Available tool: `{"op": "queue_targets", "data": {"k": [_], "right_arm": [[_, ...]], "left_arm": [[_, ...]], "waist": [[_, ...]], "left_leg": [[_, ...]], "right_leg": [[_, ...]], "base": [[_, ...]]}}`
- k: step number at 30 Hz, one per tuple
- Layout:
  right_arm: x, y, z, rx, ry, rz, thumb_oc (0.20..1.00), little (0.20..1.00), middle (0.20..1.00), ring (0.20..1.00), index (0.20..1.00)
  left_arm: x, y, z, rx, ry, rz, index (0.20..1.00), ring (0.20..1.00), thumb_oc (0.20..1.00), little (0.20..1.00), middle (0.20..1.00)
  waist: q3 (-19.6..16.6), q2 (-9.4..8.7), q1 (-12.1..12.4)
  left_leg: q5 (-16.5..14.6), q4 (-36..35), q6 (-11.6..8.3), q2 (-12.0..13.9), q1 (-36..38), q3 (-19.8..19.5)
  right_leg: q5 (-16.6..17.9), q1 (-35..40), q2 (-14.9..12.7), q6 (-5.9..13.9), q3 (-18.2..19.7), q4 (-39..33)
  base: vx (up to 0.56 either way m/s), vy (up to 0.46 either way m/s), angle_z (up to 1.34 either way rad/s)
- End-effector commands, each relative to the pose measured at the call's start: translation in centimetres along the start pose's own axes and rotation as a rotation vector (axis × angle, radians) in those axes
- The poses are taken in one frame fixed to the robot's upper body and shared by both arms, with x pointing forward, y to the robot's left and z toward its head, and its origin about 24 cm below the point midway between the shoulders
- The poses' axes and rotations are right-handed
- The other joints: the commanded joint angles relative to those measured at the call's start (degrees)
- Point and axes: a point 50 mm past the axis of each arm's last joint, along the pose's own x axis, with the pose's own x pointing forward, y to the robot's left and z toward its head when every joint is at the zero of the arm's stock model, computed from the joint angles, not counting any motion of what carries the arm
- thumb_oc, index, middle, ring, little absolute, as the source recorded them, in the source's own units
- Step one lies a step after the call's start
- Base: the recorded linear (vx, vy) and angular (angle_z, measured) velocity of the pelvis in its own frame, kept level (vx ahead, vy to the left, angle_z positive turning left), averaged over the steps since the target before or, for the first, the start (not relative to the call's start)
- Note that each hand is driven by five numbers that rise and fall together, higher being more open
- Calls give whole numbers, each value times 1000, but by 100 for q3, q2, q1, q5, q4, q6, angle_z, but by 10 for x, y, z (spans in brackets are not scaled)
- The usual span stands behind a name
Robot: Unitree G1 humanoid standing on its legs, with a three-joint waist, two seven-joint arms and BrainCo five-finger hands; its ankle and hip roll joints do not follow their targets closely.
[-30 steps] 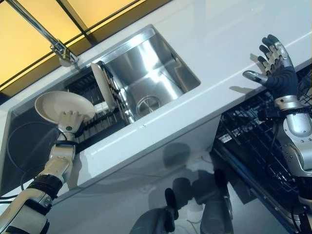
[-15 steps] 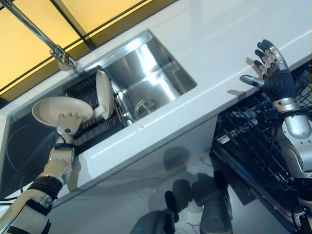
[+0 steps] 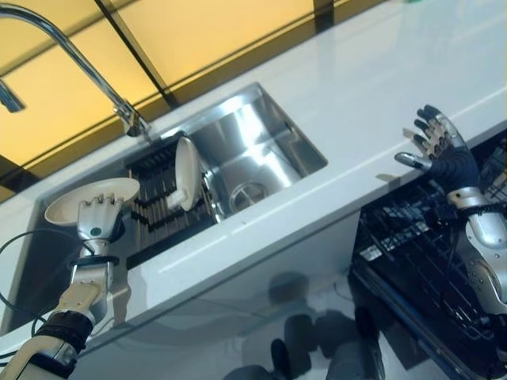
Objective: Pick up plates and place into dishwasher.
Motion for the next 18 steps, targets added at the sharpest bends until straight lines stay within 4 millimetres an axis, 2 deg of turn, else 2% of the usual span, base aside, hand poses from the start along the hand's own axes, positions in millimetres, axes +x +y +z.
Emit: {"op": "queue_targets", "data": {"k": [1, 5, 8, 12, 14, 18], "right_arm": [[-8, 2, -9, 50, 35, 45, 1000, 1000, 1000, 1000, 1000], [-7, 5, -6, 71, 7, 61, 1000, 1000, 1000, 1000, 1000], [-7, 6, 4, 96, -41, 69, 1000, 1000, 1000, 1000, 1000], [-2, 15, 16, 146, -127, 76, 1000, 1000, 1000, 1000, 1000], [0, 20, 18, 159, -147, 76, 1000, 1000, 1000, 1000, 1000], [8, 34, 23, 190, -183, 74, 1000, 1000, 1000, 1000, 1000]], "left_arm": [[27, 41, -49, 69, 79, 190, 200, 200, 200, 200, 200], [33, 60, -50, -16, 50, 271, 200, 200, 200, 200, 200], [36, 80, -41, -103, 4, 350, 200, 200, 200, 200, 200], [37, 104, -23, -223, -79, 442, 200, 200, 200, 200, 200], [38, 112, -18, -286, -104, 458, 200, 200, 200, 200, 200], [40, 136, 4, -466, -242, 466, 200, 200, 200, 200, 200]], "waist": [[-555, -32, 332], [-825, -69, 441], [-1031, -173, 556], [-1307, -382, 778], [-1384, -461, 849], [-1545, -705, 1080]], "left_leg": [[-349, 644, -32, -187, -366, -124], [-328, 433, -78, -33, -150, -178], [-331, 342, -112, 79, -57, -264], [-336, 204, -135, 250, 42, -383], [-340, 181, -142, 298, 60, -414], [-375, 182, -160, 415, 89, -526]], "right_leg": [[-770, -193, -111, -263, -214, 954], [-866, 76, -20, -313, -395, 817], [-941, 232, 56, -351, -531, 734], [-1023, 388, 197, -388, -658, 652], [-1039, 427, 240, -394, -696, 629], [-1072, 552, 368, -414, -819, 594]], "base": [[-99, -171, 11], [-75, -162, 10], [-108, -205, 19], [-104, -220, 17], [-69, -197, 11], [-64, -240, 13]]}}
